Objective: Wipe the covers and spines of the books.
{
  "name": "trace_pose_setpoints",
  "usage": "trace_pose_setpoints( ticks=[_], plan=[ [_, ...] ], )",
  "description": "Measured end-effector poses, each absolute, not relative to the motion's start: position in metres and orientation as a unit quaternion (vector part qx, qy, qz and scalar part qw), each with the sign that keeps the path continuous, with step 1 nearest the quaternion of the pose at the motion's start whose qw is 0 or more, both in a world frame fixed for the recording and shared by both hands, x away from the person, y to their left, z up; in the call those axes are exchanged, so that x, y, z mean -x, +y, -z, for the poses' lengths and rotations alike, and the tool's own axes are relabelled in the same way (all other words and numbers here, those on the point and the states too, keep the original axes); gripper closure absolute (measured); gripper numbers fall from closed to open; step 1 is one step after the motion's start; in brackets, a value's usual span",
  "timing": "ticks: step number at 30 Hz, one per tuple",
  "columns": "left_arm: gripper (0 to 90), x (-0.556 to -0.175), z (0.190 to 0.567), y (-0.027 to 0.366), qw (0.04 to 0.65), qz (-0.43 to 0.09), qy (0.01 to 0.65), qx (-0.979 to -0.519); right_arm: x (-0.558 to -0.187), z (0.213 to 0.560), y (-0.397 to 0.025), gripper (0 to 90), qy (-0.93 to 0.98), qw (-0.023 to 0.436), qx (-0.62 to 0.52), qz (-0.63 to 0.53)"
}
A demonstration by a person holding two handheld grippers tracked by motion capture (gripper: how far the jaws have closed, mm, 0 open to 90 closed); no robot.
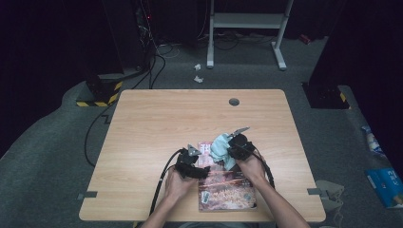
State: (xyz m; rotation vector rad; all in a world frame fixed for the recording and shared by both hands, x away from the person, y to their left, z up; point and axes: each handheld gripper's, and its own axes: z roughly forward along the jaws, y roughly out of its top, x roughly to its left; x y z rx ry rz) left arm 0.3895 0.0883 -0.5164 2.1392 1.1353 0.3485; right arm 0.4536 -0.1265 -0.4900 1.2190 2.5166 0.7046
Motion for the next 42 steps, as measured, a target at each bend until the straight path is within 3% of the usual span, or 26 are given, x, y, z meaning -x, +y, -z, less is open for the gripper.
trace_pose_setpoints(
  ticks=[3,16,25,35,42],
  plan=[
    [19.7,-0.389,0.516,0.088,0.341,-0.134,0.437,-0.822,-0.452,0.491,-0.119,84.3,0.872,0.135,-0.406,-0.238],
    [16.9,-0.391,0.516,0.088,0.334,-0.133,0.438,-0.824,-0.456,0.492,-0.037,84.4,0.899,0.087,-0.347,-0.255],
    [15.1,-0.392,0.517,0.089,0.333,-0.136,0.437,-0.825,-0.459,0.489,-0.060,84.6,0.901,0.098,-0.352,-0.234],
    [13.5,-0.392,0.517,0.090,0.329,-0.143,0.437,-0.825,-0.456,0.492,-0.038,84.3,0.902,0.078,-0.336,-0.258],
    [13.5,-0.392,0.517,0.090,0.329,-0.143,0.437,-0.825,-0.468,0.492,-0.038,84.4,0.898,0.102,-0.348,-0.249]
  ],
)
